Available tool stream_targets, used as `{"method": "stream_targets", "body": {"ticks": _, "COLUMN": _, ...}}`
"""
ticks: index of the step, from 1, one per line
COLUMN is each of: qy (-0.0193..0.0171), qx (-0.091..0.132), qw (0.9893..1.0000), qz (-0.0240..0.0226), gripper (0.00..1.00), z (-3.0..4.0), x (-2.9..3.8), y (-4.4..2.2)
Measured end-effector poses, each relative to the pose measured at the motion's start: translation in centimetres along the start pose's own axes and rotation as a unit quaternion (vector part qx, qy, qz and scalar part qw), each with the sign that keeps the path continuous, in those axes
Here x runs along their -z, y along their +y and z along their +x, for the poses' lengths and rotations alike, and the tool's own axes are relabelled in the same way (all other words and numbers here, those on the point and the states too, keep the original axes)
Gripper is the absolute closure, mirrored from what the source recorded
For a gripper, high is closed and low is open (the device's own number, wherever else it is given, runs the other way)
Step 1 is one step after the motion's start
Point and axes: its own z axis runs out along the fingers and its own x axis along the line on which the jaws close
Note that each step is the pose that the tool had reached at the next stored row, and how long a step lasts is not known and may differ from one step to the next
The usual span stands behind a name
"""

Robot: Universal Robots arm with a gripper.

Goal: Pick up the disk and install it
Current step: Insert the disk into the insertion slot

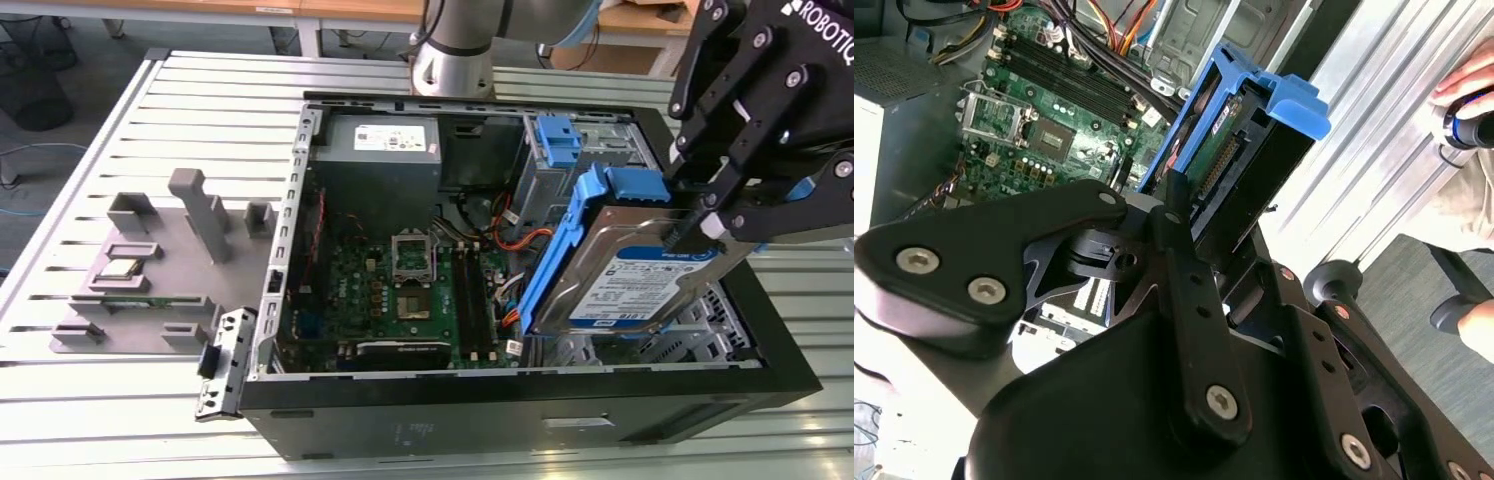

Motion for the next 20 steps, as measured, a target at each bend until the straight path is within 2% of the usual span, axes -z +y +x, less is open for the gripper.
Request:
{"method": "stream_targets", "body": {"ticks": 12, "qy": -0.0034, "qx": 0.000, "qw": 1.0000, "qz": -0.0002, "gripper": 0.65, "z": 0.26, "x": 0.00, "y": -0.05}}
{"method": "stream_targets", "body": {"ticks": 16, "qy": -0.0034, "qx": 0.000, "qw": 1.0000, "qz": -0.0002, "gripper": 0.65, "z": 0.23, "x": -0.02, "y": -0.50}}
{"method": "stream_targets", "body": {"ticks": 20, "qy": -0.0034, "qx": 0.000, "qw": 1.0000, "qz": -0.0002, "gripper": 0.65, "z": 0.14, "x": -0.05, "y": -1.35}}
